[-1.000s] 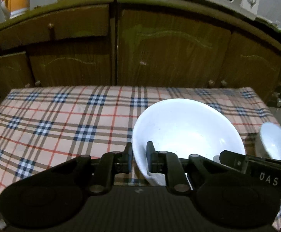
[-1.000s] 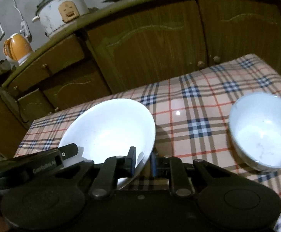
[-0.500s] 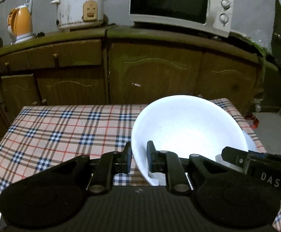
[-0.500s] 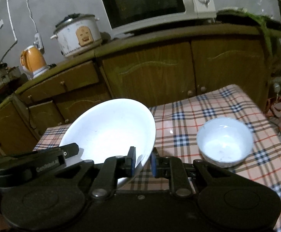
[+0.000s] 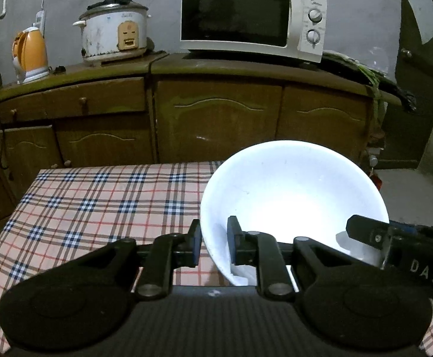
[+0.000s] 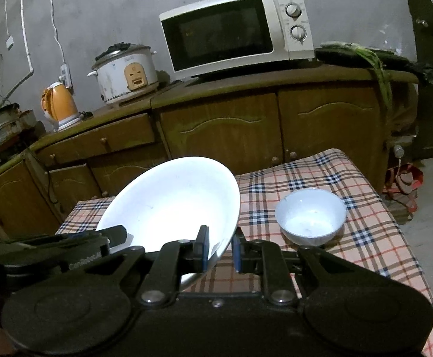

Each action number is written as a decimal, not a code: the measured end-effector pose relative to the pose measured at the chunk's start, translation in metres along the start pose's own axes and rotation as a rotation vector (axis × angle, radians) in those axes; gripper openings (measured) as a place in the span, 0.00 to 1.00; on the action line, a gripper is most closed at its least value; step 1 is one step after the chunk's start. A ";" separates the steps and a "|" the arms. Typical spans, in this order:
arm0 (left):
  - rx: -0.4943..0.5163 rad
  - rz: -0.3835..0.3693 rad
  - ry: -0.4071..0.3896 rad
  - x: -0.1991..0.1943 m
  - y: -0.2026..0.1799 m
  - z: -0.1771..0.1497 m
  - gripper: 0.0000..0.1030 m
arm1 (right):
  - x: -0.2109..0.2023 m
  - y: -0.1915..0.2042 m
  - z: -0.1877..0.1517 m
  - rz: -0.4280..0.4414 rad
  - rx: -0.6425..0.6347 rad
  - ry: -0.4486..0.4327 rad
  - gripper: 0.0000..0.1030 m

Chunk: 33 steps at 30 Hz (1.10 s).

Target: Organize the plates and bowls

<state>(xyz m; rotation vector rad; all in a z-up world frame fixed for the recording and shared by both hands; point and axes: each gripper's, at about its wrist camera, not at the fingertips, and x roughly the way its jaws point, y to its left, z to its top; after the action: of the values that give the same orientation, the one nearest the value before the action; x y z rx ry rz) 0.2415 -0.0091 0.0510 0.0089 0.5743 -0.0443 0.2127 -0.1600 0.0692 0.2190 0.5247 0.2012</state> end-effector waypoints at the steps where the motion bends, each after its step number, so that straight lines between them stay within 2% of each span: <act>1: 0.000 0.000 -0.001 -0.004 -0.002 -0.002 0.18 | -0.004 0.000 -0.002 -0.001 0.003 -0.004 0.21; 17: 0.037 -0.030 -0.019 -0.032 -0.026 -0.033 0.19 | -0.055 -0.021 -0.036 -0.015 0.042 -0.036 0.21; 33: 0.069 -0.067 0.047 -0.026 -0.040 -0.068 0.19 | -0.065 -0.047 -0.078 -0.052 0.083 0.009 0.21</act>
<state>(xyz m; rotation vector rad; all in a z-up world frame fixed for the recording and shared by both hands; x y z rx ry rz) 0.1808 -0.0471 0.0080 0.0575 0.6202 -0.1293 0.1239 -0.2084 0.0214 0.2850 0.5482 0.1296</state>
